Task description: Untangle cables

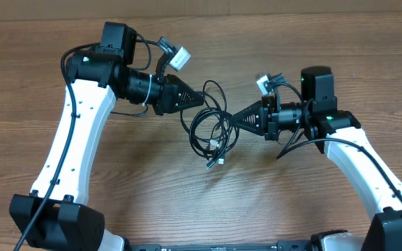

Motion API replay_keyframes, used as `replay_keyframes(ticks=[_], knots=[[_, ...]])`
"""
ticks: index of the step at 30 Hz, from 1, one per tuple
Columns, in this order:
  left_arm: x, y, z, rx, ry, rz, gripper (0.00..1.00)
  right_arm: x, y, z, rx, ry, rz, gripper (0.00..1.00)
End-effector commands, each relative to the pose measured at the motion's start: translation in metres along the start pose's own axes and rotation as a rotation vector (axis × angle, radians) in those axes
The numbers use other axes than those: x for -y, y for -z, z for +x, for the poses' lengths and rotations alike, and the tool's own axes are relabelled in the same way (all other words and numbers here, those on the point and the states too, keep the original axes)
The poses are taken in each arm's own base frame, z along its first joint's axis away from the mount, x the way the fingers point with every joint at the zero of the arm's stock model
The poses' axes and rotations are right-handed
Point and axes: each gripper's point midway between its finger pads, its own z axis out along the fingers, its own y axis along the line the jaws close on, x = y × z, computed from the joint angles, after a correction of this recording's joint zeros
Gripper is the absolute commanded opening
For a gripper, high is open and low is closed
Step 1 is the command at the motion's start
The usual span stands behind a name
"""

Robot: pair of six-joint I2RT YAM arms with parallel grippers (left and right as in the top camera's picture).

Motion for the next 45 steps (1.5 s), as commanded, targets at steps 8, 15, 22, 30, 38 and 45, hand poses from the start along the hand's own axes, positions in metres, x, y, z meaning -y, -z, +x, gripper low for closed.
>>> replay_keyframes(ticks=[8, 15, 22, 30, 38, 45], knots=[[-0.080, 0.038, 0.018, -0.057, 0.300, -0.564, 0.04, 0.135, 0.099, 0.091, -0.105, -0.603, 1.139, 0.04], [-0.084, 0.040, 0.019, -0.052, 0.323, -0.595, 0.04, 0.136, 0.103, 0.094, -0.075, -0.665, 1.177, 0.04], [-0.098, 0.052, 0.025, -0.048, 0.391, -0.711, 0.04, 0.136, 0.127, 0.112, -0.042, -0.807, 1.336, 0.04], [-0.134, 0.110, 0.055, -0.006, 0.646, -1.155, 0.04, 0.132, 0.164, 0.131, -0.046, -0.871, 1.570, 0.04], [-0.127, 0.090, 0.044, -0.007, 0.591, -1.015, 0.04, 0.133, 0.151, 0.126, 0.006, -0.916, 1.503, 0.10], [-0.055, 0.023, -0.005, 0.000, 0.131, -0.376, 0.04, 0.131, 0.099, 0.099, -0.066, -0.742, 1.155, 0.30]])
